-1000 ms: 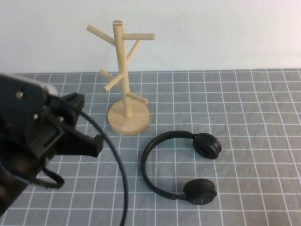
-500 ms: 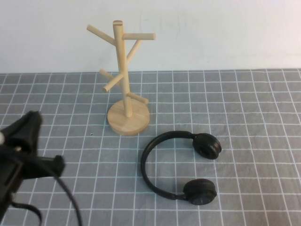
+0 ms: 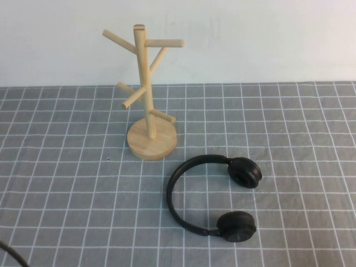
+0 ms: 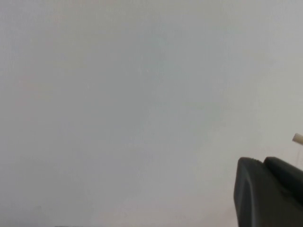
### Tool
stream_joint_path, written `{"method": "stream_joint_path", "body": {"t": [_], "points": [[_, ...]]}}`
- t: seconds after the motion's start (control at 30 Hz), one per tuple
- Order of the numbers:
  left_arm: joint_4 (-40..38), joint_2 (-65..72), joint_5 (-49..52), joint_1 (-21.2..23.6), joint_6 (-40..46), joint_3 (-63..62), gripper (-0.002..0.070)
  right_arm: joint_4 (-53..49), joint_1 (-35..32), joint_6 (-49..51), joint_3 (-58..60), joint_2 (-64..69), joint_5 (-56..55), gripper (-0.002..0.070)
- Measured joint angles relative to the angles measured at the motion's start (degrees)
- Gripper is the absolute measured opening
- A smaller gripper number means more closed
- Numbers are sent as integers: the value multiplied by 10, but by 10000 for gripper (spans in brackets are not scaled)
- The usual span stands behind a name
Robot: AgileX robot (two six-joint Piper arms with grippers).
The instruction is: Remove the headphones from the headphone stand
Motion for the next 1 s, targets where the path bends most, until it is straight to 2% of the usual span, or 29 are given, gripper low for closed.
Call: {"method": "stream_joint_path", "body": {"t": [0.13, 0.23, 0.4, 0.57, 0.83, 1.0], "points": [[81, -66, 110, 83, -55, 9, -3, 0, 0, 0, 0, 0, 0, -8], [191, -110, 153, 130, -150, 32, -3, 0, 0, 0, 0, 0, 0, -8], [331, -189, 179, 158, -298, 104, -4, 0, 0, 0, 0, 0, 0, -8], [359, -252, 229, 159, -347, 152, -4, 0, 0, 0, 0, 0, 0, -8], [359, -264, 433, 159, -355, 156, -4, 0, 0, 1, 0, 0, 0, -8], [359, -264, 443, 159, -355, 155, -4, 0, 0, 1, 0, 0, 0, -8]]}}
